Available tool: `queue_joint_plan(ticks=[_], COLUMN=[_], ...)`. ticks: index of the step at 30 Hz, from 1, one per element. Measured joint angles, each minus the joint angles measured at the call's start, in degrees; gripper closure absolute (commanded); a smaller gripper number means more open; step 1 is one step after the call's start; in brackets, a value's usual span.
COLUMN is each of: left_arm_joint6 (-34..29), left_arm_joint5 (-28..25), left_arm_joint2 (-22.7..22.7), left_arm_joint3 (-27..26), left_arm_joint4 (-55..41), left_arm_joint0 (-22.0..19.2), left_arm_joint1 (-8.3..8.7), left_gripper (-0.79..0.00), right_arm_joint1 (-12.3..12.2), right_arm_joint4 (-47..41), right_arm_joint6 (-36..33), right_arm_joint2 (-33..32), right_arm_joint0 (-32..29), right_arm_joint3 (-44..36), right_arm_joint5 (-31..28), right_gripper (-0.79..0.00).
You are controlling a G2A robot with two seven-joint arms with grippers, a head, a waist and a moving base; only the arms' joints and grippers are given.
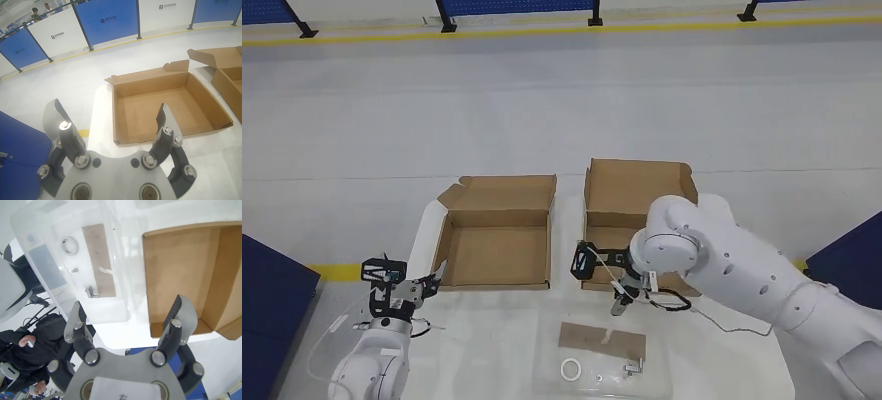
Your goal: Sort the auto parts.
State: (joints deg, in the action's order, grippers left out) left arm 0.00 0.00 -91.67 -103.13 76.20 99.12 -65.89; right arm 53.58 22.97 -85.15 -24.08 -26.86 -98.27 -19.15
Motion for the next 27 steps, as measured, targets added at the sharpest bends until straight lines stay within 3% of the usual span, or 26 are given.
queue_joint_plan(ticks=[10, 21, 27], left_arm_joint6=[0.0, 0.0, 0.0], left_arm_joint5=[0.0, 0.0, 0.0], left_arm_joint2=[0.0, 0.0, 0.0], left_arm_joint3=[0.0, 0.0, 0.0], left_arm_joint4=[0.0, 0.0, 0.0], left_arm_joint0=[0.0, 0.0, 0.0], left_arm_joint1=[0.0, 0.0, 0.0], left_gripper=[-0.785, -0.785, -0.785], right_arm_joint1=[-3.7, -3.7, -3.5], right_arm_joint4=[-2.1, -2.1, 3.0], right_arm_joint6=[-1.4, -1.3, -2.4], right_arm_joint2=[5.4, 5.4, 7.2], right_arm_joint0=[1.3, 1.4, -0.8], right_arm_joint3=[-7.1, -7.1, -10.3], right_arm_joint5=[1.4, 1.3, 3.2], right_gripper=[-0.785, -0.785, -0.785])
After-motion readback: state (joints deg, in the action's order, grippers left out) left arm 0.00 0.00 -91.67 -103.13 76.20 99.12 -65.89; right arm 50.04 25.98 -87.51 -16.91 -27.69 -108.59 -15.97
